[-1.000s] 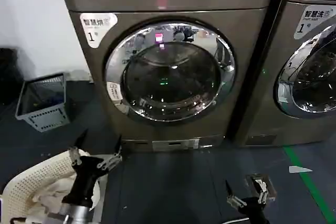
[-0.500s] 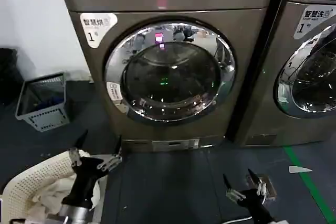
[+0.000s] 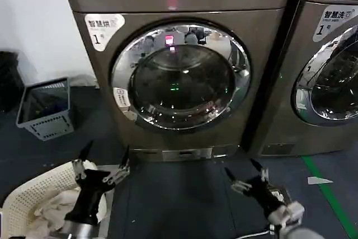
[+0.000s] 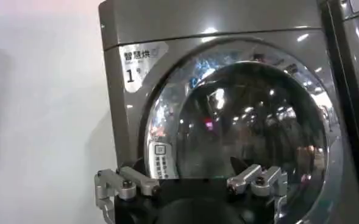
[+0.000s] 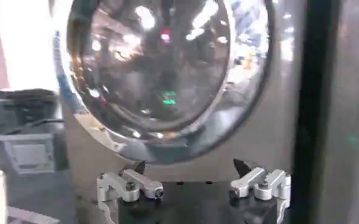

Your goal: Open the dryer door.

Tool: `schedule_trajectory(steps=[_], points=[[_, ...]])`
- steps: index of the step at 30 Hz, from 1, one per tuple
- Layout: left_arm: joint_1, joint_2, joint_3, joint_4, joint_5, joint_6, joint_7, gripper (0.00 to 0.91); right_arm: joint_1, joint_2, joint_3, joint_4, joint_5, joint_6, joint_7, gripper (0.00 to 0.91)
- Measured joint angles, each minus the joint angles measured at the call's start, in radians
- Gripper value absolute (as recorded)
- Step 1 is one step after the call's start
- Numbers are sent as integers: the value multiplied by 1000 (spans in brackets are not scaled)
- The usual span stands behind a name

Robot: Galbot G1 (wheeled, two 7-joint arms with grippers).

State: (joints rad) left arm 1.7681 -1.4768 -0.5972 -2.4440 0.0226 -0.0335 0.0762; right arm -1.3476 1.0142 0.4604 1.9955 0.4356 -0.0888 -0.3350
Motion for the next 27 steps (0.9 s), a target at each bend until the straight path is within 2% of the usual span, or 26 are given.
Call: schedule_trajectory(steps=[14, 27], points=[[10, -7, -1, -3, 7, -3, 0, 907, 284, -118, -227, -88, 94, 10, -68, 907], [12, -7, -4, -3, 7, -2, 1, 907, 598, -105, -469, -232, 180, 12, -117, 907]])
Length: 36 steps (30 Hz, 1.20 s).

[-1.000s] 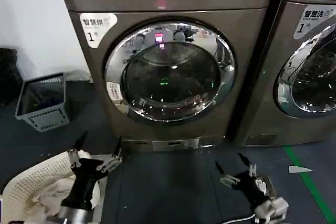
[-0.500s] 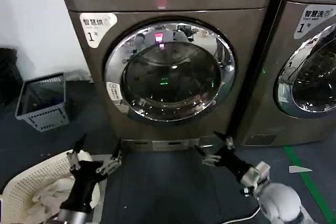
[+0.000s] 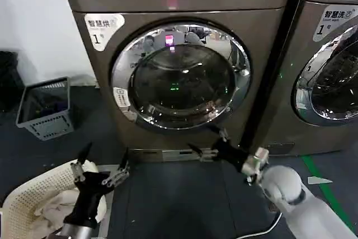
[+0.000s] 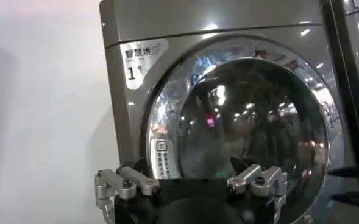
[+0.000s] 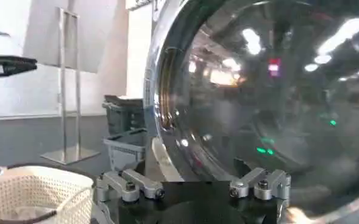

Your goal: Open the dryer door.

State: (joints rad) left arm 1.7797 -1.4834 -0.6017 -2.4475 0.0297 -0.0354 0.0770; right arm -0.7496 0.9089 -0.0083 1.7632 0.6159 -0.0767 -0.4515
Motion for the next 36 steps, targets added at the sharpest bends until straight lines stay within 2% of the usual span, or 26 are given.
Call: schedule_trajectory(steps=[14, 36], points=[[12, 0, -1, -9, 1, 1, 0, 907, 276, 70, -222, -141, 74, -9, -17, 907], [10, -2, -1, -9, 2, 1, 1, 907, 469, 215, -379, -316, 127, -9, -49, 907]])
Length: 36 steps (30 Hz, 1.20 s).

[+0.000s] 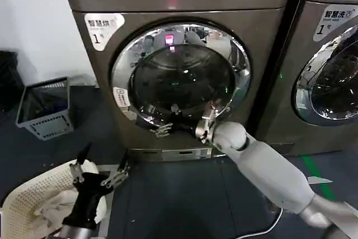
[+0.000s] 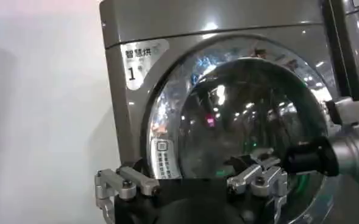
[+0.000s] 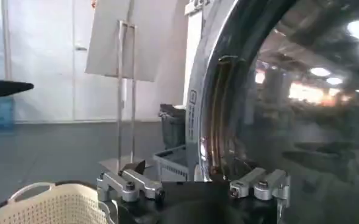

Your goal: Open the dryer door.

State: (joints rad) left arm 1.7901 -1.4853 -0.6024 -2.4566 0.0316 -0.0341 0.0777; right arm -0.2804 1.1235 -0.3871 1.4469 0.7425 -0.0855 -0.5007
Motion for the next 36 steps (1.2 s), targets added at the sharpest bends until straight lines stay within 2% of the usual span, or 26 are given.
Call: schedule_trajectory(steps=[36], points=[[-5, -1, -4, -2, -3, -1, 0, 907, 157, 222, -77, -239, 11, 4, -33, 907]])
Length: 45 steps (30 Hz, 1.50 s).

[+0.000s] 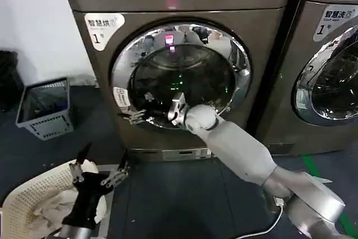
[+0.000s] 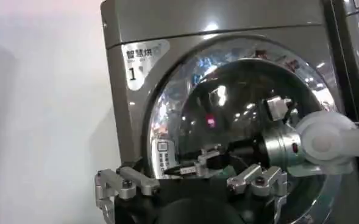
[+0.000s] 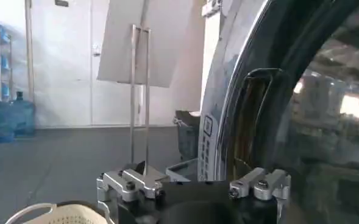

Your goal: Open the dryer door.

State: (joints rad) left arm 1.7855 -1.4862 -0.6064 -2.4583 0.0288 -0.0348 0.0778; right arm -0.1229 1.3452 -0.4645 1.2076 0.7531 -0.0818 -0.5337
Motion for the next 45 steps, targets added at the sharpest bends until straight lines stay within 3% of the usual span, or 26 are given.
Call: schedule_trajectory(steps=[27, 45], points=[[-93, 53, -124, 39, -140, 38, -1, 907, 27, 23, -31, -74, 13, 2, -188, 907], [-246, 199, -279, 182, -380, 91, 17, 907, 11, -110, -94, 63, 73, -13, -377, 907]])
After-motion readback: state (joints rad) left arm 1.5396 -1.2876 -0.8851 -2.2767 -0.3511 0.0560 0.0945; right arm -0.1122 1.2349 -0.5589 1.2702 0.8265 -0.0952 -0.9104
